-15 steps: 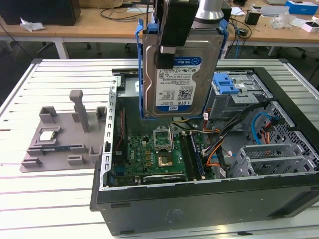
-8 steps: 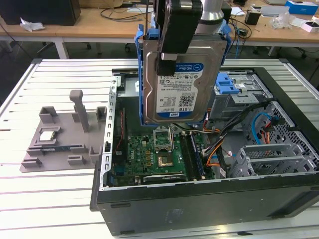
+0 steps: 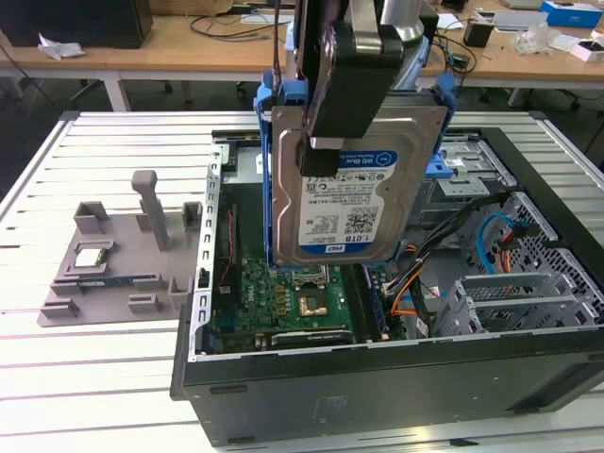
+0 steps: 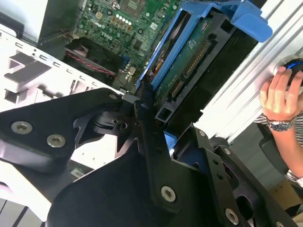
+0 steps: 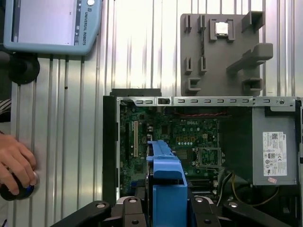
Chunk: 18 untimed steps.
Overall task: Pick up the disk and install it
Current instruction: 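Pick up the disk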
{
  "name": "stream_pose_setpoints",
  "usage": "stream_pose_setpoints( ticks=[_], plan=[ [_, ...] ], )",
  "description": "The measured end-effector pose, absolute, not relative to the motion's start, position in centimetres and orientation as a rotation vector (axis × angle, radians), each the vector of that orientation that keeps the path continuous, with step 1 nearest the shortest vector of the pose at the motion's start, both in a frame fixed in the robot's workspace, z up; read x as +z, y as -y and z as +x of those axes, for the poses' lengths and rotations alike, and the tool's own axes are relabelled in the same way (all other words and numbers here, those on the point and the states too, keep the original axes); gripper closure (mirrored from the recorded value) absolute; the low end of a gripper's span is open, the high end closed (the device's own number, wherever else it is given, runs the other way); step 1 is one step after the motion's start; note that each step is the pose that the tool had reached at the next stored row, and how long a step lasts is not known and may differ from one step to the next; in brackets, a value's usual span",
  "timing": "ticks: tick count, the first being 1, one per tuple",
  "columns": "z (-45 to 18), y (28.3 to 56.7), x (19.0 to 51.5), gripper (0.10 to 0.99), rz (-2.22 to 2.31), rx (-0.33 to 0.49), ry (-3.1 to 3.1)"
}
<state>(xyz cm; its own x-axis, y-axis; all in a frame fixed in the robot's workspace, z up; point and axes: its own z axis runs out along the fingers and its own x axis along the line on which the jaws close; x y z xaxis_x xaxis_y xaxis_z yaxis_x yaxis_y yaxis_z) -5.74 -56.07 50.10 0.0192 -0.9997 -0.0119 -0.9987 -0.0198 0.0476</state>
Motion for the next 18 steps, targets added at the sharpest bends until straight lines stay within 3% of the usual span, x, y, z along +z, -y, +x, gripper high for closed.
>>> stream_pose_setpoints(
  ticks=[18],
  plan=[
    [2.0, 56.7, 50.1, 0.718, 2.223, -0.068, 2.180]
  ],
)
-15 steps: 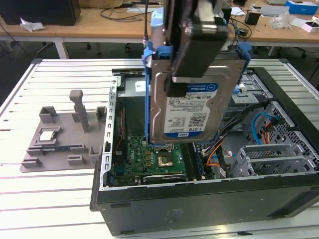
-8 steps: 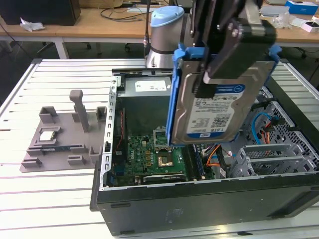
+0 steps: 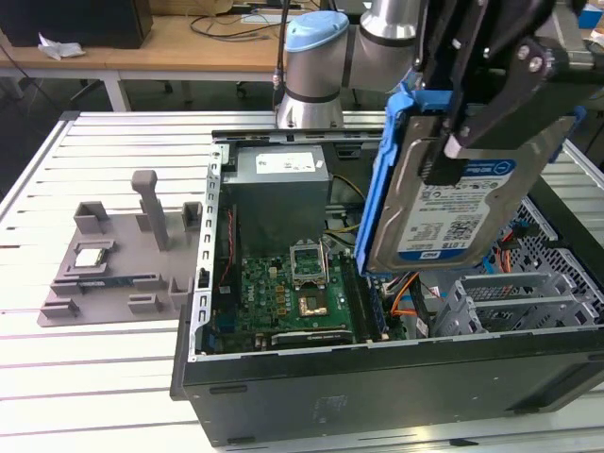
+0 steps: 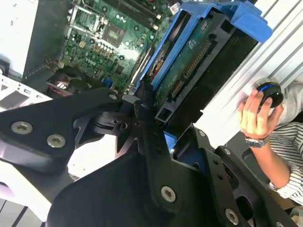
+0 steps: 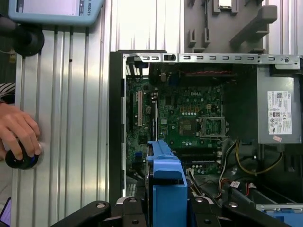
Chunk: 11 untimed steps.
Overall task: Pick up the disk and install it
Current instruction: 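Pick up the disk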
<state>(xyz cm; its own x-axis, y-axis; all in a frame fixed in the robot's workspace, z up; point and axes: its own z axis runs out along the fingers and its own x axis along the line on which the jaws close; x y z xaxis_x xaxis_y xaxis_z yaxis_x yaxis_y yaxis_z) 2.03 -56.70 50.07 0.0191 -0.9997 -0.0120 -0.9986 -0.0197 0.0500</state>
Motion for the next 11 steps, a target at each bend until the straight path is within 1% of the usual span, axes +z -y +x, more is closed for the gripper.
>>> stream_pose_setpoints(
  ticks=[11],
  plan=[
    [6.1, 56.7, 50.1, 0.718, 2.222, -0.069, 2.180]
  ],
)
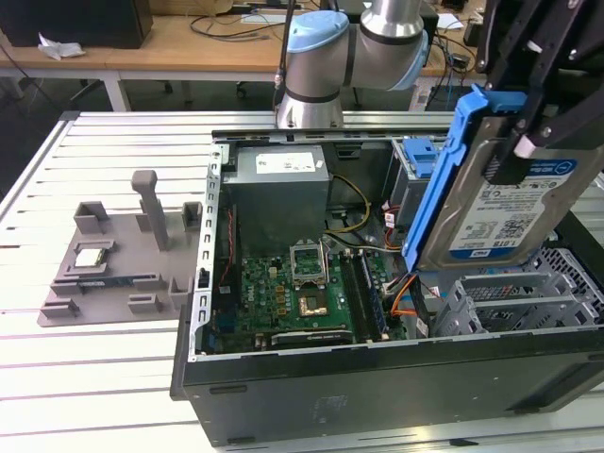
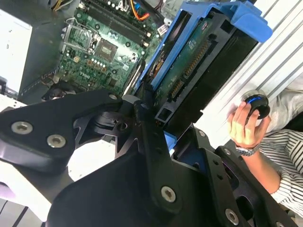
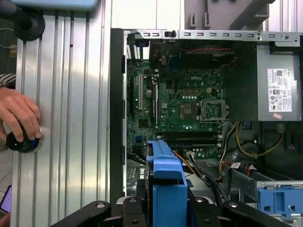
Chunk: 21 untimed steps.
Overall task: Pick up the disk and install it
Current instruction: 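Pick up the disk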
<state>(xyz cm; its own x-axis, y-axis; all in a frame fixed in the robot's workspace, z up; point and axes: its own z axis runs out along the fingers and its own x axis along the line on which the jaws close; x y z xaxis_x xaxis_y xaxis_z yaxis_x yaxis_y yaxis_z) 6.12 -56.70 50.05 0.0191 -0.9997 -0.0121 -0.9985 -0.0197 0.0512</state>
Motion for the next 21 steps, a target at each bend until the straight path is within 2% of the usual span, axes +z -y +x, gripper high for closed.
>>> stream_pose_setpoints(
  ticks=[21],
  plan=[
    [11.4, 56.7, 49.7, 0.718, 2.221, -0.072, 2.178]
  ],
)
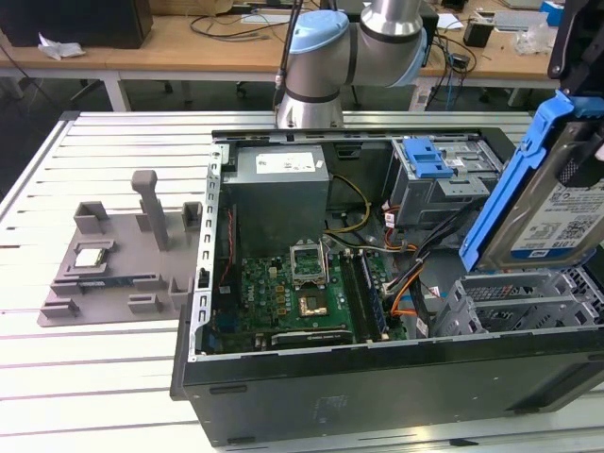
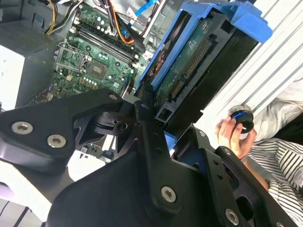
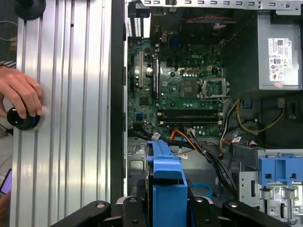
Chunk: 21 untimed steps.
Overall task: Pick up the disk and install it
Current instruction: 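Pick up the disk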
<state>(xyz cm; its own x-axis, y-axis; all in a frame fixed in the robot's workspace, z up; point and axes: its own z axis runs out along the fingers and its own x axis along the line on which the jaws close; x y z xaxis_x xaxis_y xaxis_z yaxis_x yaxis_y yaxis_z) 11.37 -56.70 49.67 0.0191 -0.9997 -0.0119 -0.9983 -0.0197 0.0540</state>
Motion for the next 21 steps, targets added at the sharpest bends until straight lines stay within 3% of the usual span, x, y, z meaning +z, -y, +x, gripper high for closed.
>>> stream_pose_setpoints(
  ticks=[21],
  plan=[
    [14.1, 56.1, 46.9, 0.718, 2.220, -0.086, 2.177]
  ],
)
